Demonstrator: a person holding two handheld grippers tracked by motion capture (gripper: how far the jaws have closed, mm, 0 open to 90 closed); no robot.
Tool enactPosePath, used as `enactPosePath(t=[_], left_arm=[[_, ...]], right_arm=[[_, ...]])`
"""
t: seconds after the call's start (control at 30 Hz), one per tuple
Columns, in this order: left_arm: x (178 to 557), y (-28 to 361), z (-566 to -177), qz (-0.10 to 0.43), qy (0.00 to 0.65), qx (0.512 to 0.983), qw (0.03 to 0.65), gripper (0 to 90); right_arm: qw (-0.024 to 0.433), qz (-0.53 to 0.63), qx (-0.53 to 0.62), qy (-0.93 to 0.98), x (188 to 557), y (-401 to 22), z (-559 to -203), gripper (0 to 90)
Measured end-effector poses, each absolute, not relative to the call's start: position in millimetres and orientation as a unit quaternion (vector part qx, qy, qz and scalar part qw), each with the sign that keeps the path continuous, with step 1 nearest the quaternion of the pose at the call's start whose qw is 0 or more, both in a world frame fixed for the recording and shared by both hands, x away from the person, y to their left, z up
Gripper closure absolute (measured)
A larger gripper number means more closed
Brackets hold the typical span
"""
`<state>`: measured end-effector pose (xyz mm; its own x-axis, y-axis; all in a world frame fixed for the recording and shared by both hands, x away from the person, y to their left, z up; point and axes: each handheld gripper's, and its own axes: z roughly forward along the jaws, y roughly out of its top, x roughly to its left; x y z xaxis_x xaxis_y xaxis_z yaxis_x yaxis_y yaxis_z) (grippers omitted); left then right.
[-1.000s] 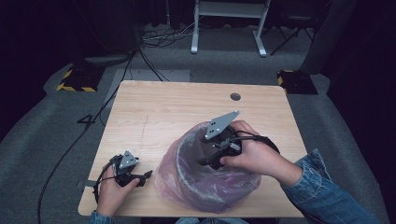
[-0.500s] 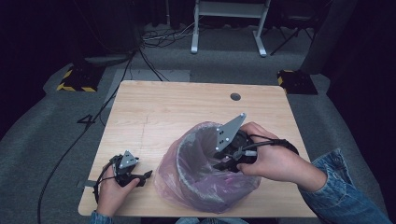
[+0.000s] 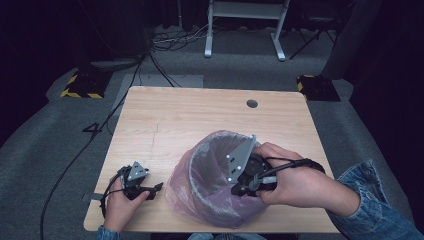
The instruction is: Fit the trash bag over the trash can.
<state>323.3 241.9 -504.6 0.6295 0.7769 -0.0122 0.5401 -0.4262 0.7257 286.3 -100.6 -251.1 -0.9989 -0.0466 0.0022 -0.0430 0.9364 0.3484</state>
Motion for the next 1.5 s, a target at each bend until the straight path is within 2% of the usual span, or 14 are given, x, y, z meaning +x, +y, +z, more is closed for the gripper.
enactPosePath(t=[0.17,0.33,0.5,0.67,0.93,1.3,1.5], left_arm=[[323,242,-505,0.165,0.398,0.828,0.359,22.6],[323,242,-505,0.165,0.399,0.828,0.359,22.6],[323,242,-505,0.165,0.397,0.828,0.359,22.5],[323,242,-505,0.164,0.399,0.828,0.359,22.5],[323,242,-505,0.164,0.398,0.828,0.359,22.2],[323,242,-505,0.163,0.398,0.828,0.359,22.0],[323,242,-505,0.164,0.398,0.828,0.360,22.0]], right_arm=[[0.017,-0.146,0.027,-0.989,287,-94,-267,88.8],[0.030,-0.124,0.023,-0.991,294,-86,-286,83.6],[0.050,-0.092,0.024,-0.994,299,-74,-305,83.4],[0.086,-0.076,0.017,-0.993,307,-68,-321,74.1],[0.116,-0.052,0.010,-0.992,319,-57,-343,60.5],[0.098,-0.005,0.028,-0.995,323,-47,-375,48.1],[0.074,-0.031,0.030,-0.996,326,-51,-376,35.4]])
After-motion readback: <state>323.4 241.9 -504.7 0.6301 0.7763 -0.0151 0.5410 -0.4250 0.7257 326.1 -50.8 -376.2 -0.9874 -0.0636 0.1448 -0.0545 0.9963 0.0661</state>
